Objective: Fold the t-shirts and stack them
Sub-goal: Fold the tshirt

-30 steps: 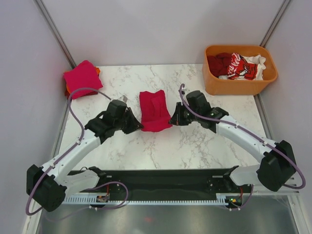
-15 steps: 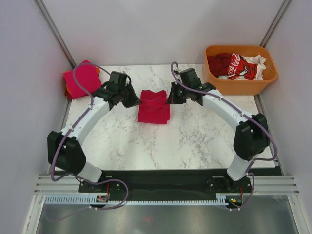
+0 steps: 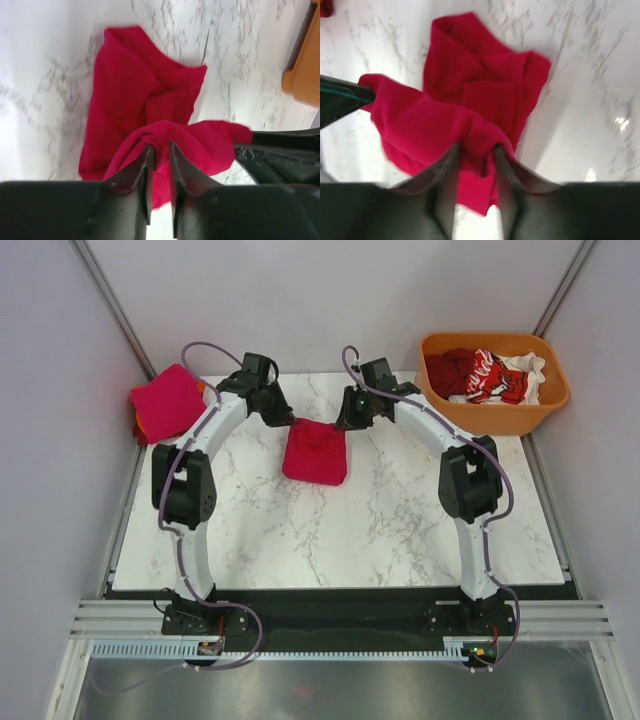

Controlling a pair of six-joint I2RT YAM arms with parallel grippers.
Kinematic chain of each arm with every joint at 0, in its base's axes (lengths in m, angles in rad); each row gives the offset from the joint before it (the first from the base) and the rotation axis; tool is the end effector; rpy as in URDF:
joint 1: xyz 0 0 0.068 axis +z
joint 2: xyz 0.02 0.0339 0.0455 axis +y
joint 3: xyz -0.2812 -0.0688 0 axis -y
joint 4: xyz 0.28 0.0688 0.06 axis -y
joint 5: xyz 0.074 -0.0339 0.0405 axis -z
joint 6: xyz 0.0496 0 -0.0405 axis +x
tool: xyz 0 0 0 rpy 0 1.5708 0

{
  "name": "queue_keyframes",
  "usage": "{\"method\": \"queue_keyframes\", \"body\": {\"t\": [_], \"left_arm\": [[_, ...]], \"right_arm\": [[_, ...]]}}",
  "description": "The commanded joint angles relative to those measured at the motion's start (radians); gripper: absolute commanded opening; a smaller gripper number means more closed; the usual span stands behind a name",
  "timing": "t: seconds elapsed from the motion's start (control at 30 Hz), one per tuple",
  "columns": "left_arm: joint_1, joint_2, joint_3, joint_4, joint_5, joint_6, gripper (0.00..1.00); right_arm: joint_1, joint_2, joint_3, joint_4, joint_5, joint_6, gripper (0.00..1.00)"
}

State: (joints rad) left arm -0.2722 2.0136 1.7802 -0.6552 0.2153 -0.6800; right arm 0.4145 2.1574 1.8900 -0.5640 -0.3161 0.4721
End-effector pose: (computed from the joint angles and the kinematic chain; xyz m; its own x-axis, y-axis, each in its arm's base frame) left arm 0.4826 -0.1457 0.2661 -0.8281 -0.4066 -0.3860 -0.1650 0.8347 -0.5254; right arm 0.4910 0.2329 0.2421 -0.8636 0.0922 -0.4957 -0.2041 0.8350 0.5110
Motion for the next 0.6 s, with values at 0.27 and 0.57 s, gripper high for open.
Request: {"method": "queue_keyframes", "body": {"t": [0.27, 0.57], "left_arm": [[0.088, 0.257, 0.423, -0.106, 0.107, 0.129, 0.68], [0.093, 0.001, 0.253, -0.116, 0.070, 0.183, 0.77]], "right_arm": [[-0.075, 0.118, 0.327, -0.036, 0.068, -0.035, 0.93], [-0.028, -0.120, -0.120, 0.331, -0.200, 0.064, 0.76]]}}
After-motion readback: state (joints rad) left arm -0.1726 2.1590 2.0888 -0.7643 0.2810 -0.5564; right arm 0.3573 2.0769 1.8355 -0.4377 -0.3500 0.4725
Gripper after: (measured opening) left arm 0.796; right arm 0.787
